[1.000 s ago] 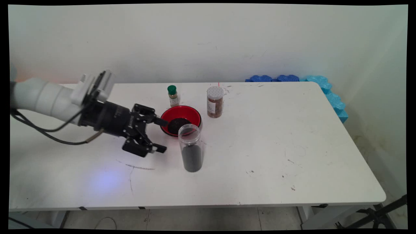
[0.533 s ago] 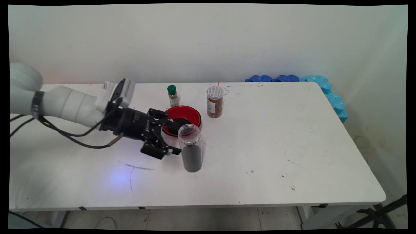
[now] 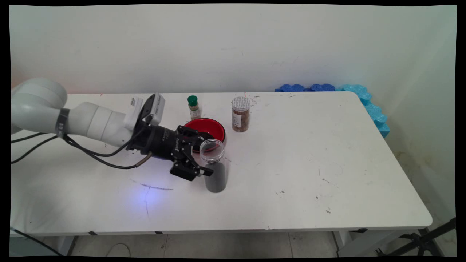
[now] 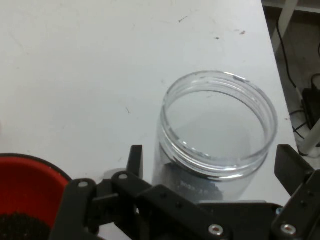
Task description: Pick up the black seasoning powder from the table, then pour the black seasoning powder in the red bowl
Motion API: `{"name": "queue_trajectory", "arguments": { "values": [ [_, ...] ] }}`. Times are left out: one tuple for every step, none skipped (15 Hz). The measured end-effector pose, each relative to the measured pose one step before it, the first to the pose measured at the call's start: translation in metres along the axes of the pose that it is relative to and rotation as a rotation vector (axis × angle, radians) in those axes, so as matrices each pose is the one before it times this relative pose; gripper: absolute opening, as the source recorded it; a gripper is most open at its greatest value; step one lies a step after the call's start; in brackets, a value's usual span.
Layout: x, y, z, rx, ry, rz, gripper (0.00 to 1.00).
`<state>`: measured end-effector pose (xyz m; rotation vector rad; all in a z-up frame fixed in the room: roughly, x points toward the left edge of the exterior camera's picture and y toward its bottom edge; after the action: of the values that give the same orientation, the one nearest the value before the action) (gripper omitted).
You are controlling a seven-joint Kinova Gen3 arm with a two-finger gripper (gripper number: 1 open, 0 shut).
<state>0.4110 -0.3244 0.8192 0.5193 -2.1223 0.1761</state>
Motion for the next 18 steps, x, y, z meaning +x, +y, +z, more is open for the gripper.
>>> {"name": "queue_trajectory", "arguments": {
  "values": [
    [-0.00026, -0.00046, 0.00157, -0.00008, -0.00001, 0.00015, 1.00],
    [-0.00034, -0.00065, 0.00225, -0.00034, 0.00005, 0.00042, 1.00],
    [-0.00040, -0.00066, 0.00231, -0.00026, 0.00006, 0.00073, 1.00],
    [-0.00045, -0.00052, 0.00189, -0.00074, 0.00013, 0.00094, 1.00],
    [-0.00052, -0.00046, 0.00161, -0.00112, -0.00005, 0.00103, 1.00],
    [-0.00048, -0.00036, 0.00113, -0.00085, 0.00008, 0.00117, 1.00],
    [-0.00035, -0.00031, 0.00094, -0.00084, 0.00145, 0.00080, 0.00],
    [-0.00024, -0.00036, 0.00073, -0.00092, 0.00127, 0.00044, 0.00],
    [-0.00033, -0.00023, 0.00047, -0.00098, 0.00033, 0.00027, 0.00],
    [-0.00025, -0.00006, 0.00007, -0.00134, 0.00006, 0.00074, 0.00],
    [-0.00027, 0.00004, -0.00011, -0.00299, 0.00030, 0.00137, 0.00],
    [-0.00035, 0.00018, -0.00066, -0.00375, -0.00001, 0.00218, 0.00],
    [-0.00040, 0.00026, -0.00144, -0.00548, -0.00004, 0.00321, 0.00],
    [0.00008, 0.00038, -0.00178, -0.00423, 0.00102, 0.00268, 0.00],
    [0.00022, 0.00033, -0.00166, -0.00353, 0.00126, 0.00111, 0.00],
    [0.00107, 0.00053, -0.00276, -0.00556, 0.00341, 0.00282, 0.00],
    [0.00227, 0.00077, -0.00402, -0.00899, 0.00539, -0.00013, 0.00],
    [0.00278, 0.00119, -0.00473, -0.00936, 0.00645, -0.00210, 0.00]
  ]
}}
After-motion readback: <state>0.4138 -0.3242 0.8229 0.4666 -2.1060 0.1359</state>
